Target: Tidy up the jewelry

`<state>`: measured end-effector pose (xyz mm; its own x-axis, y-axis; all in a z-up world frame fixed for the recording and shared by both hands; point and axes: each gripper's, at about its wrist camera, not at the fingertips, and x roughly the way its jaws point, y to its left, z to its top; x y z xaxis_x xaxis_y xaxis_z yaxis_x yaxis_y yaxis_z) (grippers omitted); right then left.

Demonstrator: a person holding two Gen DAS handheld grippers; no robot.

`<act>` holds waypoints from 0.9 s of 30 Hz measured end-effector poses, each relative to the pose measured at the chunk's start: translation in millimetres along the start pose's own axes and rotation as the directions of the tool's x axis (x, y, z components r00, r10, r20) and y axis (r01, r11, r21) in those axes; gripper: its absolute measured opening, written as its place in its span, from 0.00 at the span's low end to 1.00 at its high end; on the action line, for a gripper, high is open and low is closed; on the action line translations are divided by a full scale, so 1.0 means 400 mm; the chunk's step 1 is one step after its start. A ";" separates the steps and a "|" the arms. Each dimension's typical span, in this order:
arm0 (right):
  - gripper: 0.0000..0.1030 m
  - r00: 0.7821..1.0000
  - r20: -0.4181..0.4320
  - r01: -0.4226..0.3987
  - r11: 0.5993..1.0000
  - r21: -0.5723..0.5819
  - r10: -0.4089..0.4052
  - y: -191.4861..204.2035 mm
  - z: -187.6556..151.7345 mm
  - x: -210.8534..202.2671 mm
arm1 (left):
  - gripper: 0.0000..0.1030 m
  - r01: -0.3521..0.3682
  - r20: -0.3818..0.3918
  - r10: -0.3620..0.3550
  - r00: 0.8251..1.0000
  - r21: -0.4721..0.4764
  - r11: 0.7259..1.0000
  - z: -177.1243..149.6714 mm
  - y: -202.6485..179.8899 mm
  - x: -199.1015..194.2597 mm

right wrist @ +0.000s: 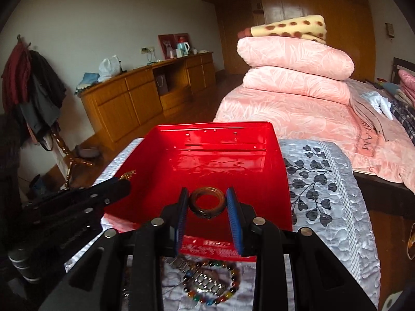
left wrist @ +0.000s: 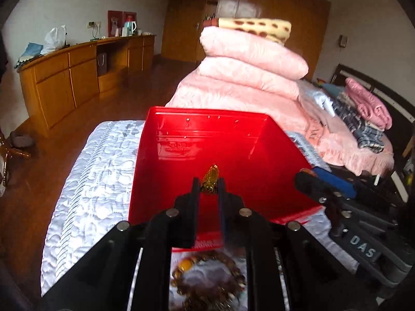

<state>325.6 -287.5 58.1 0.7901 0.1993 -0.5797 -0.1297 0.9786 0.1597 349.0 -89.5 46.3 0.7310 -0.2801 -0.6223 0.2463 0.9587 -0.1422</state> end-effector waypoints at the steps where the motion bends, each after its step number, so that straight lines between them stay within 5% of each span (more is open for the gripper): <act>1: 0.31 1.000 -0.001 0.000 1.000 0.000 0.000 -0.002 0.000 0.005 | 0.13 -0.005 -0.007 0.005 1.000 0.002 1.000 0.002 0.002 0.013; 3: 0.31 1.000 -0.001 -0.005 1.000 0.013 0.005 -0.008 0.001 0.014 | 0.16 -0.015 -0.011 0.015 1.000 0.007 1.000 -0.001 0.008 0.027; 6: 0.35 1.000 0.008 -0.011 1.000 0.030 0.011 -0.024 0.003 0.015 | 0.44 -0.024 -0.008 0.024 1.000 0.007 1.000 0.002 0.017 0.033; 11: 0.43 1.000 0.027 -0.010 0.998 0.064 0.008 -0.040 -0.010 -0.021 | 0.49 -0.032 0.034 0.032 0.999 0.002 0.999 -0.009 0.027 -0.028; 13: 0.46 0.999 0.049 -0.010 0.997 0.076 0.006 -0.041 -0.030 -0.056 | 0.60 -0.051 0.065 0.050 0.997 0.001 0.999 -0.025 0.034 -0.069; 19: 0.51 0.996 0.090 0.021 0.995 0.102 -0.030 -0.033 -0.134 -0.159 | 0.71 -0.106 0.136 0.107 0.985 -0.018 0.994 -0.127 0.048 -0.193; 27: 0.52 0.996 0.073 0.048 0.994 0.101 -0.056 -0.001 -0.279 -0.231 | 0.74 -0.159 0.163 0.163 0.973 -0.037 0.987 -0.265 0.045 -0.289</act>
<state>185.6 -300.5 22.3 0.8375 0.1403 -0.5282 -0.0305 0.9770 0.2111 201.3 -34.7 34.0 0.8552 -0.1245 -0.5031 0.1034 0.9922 -0.0698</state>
